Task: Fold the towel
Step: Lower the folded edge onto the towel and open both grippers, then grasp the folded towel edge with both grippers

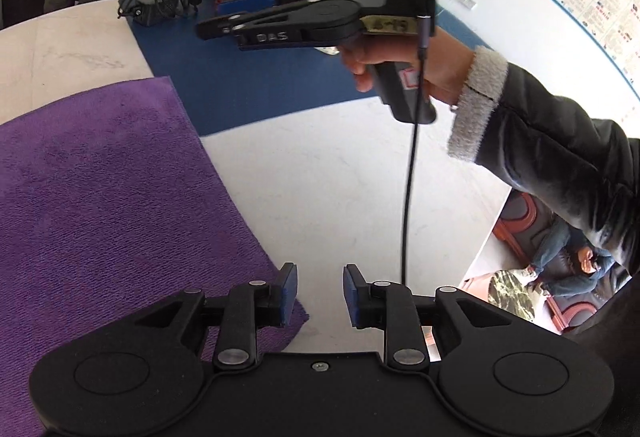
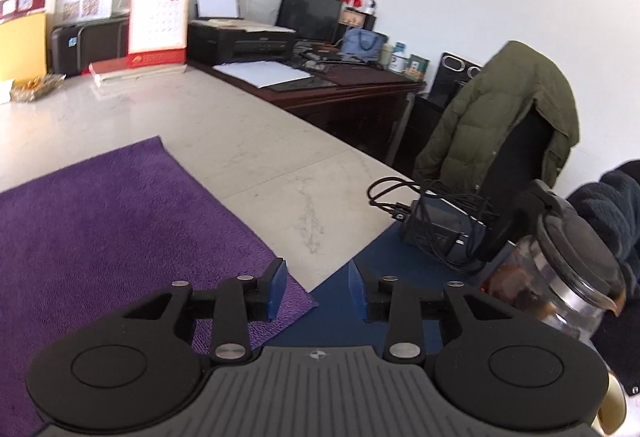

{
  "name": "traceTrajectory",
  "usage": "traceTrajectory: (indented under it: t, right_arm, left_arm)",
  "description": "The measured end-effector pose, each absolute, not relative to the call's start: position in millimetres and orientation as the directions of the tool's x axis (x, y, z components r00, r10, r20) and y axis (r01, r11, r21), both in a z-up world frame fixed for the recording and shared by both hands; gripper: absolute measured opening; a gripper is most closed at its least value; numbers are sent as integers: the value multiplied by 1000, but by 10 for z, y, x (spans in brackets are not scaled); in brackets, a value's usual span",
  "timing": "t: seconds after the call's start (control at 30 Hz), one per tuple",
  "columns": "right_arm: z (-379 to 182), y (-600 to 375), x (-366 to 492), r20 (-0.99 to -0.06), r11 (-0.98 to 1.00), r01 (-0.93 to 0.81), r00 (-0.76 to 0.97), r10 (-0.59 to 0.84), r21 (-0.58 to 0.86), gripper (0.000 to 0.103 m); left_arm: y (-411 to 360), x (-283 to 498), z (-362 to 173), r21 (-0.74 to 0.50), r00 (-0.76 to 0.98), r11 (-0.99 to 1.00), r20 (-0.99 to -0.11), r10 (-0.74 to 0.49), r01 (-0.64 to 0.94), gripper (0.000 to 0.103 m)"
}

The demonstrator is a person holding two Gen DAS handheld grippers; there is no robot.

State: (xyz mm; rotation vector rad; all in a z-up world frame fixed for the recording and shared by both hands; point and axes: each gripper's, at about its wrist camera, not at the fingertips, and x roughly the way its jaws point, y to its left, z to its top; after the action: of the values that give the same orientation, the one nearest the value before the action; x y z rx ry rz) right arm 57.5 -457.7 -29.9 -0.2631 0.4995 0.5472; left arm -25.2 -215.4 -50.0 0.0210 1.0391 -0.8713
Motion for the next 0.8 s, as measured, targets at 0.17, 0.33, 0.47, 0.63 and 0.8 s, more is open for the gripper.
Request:
traceTrajectory:
  t: [0.17, 0.33, 0.47, 0.63, 0.8]
  right_arm:
    - [-234, -4875, 359, -511, 898, -426, 750, 419, 111, 49]
    - [-409, -4909, 205, -580, 905, -371, 698, 419, 207, 51]
    - [-529, -4907, 162, -615, 906, -343, 667, 422, 249, 51]
    - [-564, -4869, 94, -627, 909, -338, 660, 413, 243, 51]
    - [-582, -4876, 43, -630, 911, -333, 660, 410, 243, 52]
  left_arm:
    - [-2103, -384, -506, -261, 250, 697, -803, -540, 668, 22]
    - [-2309, -550, -637, -154, 255, 637, -827, -502, 756, 23]
    - [-2523, -666, -799, -69, 256, 570, -845, -470, 819, 24]
    - [-2625, -721, -935, -6, 278, 543, -855, -439, 840, 23]
    - [-2500, -646, -896, -47, 281, 591, -848, -450, 805, 13]
